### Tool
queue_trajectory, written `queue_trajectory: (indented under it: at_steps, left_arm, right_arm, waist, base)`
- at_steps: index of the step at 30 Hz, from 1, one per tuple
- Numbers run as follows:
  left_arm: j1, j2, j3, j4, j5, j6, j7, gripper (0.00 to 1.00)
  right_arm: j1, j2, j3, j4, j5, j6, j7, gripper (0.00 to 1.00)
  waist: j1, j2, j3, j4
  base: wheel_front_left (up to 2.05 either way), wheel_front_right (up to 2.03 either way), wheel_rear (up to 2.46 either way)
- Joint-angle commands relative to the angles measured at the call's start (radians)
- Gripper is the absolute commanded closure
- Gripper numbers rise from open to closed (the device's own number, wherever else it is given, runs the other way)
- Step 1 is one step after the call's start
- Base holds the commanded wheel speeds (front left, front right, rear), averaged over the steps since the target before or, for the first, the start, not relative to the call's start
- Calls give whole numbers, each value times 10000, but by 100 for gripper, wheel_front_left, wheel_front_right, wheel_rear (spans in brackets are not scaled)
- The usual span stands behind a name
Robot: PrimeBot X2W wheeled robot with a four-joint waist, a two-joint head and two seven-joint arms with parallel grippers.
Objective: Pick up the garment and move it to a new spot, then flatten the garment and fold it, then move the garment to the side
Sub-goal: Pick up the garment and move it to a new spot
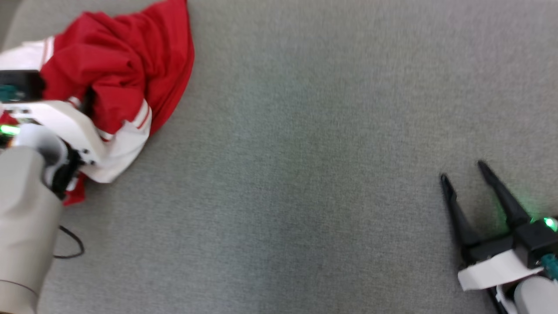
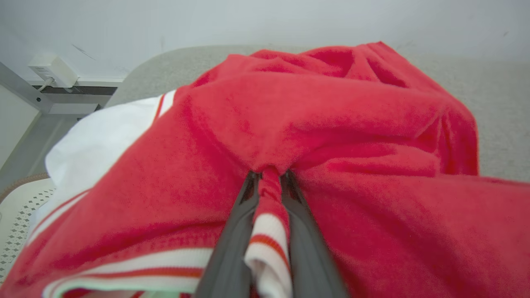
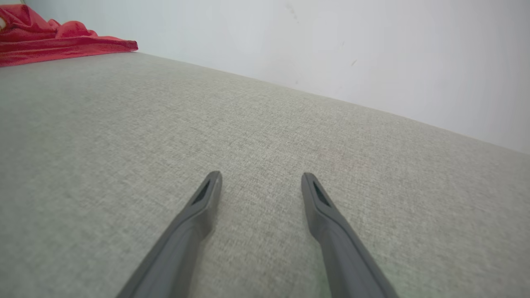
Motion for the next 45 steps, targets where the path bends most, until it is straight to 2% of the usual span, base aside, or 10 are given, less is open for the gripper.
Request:
queue_trajectory:
  at_steps: [1,8,14,20,21,26,31,36,41,45]
  left_arm:
    - [-187,310,172,-51,-174,38,-154,100]
    - [-247,829,371,-913,-342,-36,-388,100]
    - [176,1179,342,-2783,-606,-95,264,100]
    - [1062,1265,339,-5974,-1107,143,1360,100]
    - [1410,1307,330,-7242,-1301,285,1789,100]
    - [2005,1323,342,-9676,-1718,700,2604,100]
    - [2461,983,184,-11963,-2243,1189,3314,100]
    - [2833,322,-563,-13032,-2246,1435,3578,100]
    - [3495,-647,-1501,-12688,-2140,1653,3242,100]
    - [4226,-1464,-1665,-11205,-2593,1886,2651,100]
  right_arm:
    - [888,117,126,611,42,-19,190,0]
    - [1190,617,156,648,302,-23,123,0]
    - [1759,998,47,703,488,-23,123,0]
    - [2211,1239,-87,692,520,-23,123,0]
    - [2300,1273,-123,668,516,-23,123,0]
    - [2377,1355,-151,631,557,-23,123,0]
    - [2409,1482,-76,618,586,-23,123,0]
    - [2437,1564,-167,613,600,-23,123,0]
    - [2363,1652,-229,590,598,-23,123,0]
    - [2243,1730,-206,581,600,-23,123,0]
  waist:
    - [-2,0,-706,86]
    - [-2,0,-2147,29]
    - [-2,0,-3075,-194]
    - [-2,0,-3638,-659]
    - [-2,0,-3778,-901]
    - [-2,0,-3956,-1479]
    - [-2,0,-4002,-2299]
    - [-2,0,-3902,-2991]
    - [-2,0,-3751,-3534]
    - [-2,0,-3641,-3872]
  base:
    - [0,0,0]
    - [0,0,0]
    - [0,0,0]
    - [0,0,0]
    - [0,0,0]
    - [0,0,0]
    - [0,0,0]
    - [0,0,0]
    - [0,0,0]
    - [0,0,0]
